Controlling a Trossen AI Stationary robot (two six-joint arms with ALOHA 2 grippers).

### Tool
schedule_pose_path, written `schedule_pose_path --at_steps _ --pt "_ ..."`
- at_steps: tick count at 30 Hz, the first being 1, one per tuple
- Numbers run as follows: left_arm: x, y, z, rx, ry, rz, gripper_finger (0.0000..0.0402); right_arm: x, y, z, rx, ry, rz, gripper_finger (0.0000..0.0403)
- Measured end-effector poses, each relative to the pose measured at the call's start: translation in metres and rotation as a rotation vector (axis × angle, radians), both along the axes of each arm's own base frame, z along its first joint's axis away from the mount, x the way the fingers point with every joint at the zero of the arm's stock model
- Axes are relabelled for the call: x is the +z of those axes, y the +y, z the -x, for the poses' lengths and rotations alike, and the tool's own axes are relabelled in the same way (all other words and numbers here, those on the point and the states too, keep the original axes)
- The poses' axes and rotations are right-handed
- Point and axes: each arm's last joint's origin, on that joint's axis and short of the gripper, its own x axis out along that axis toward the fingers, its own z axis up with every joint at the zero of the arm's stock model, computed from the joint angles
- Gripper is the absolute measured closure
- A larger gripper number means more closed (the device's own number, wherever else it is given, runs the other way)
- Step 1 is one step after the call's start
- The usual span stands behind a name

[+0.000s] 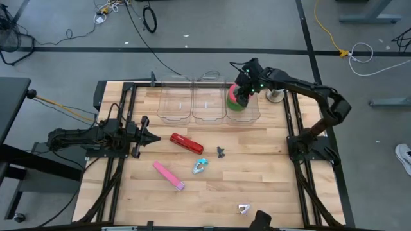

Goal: Pick and place Stapler, Stapler remover, tape
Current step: Put the black staple remover into the middle transparent bin

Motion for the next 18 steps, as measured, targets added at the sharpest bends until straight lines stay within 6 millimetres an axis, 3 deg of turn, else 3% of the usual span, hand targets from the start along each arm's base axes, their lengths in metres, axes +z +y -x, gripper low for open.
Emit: schedule_pose_path --at_steps 8,18 --pt "0.0 0.0 0.0 0.0 0.0 0.0 0.0399 0.024 0.023 -0.001 0.022 -0.085 -0.001 0.0231" --pt "0.0 0.0 0.0 0.0 0.0 0.0 0.0399 0.029 0.052 -0.016 0.099 -0.129 -0.076 0.0252"
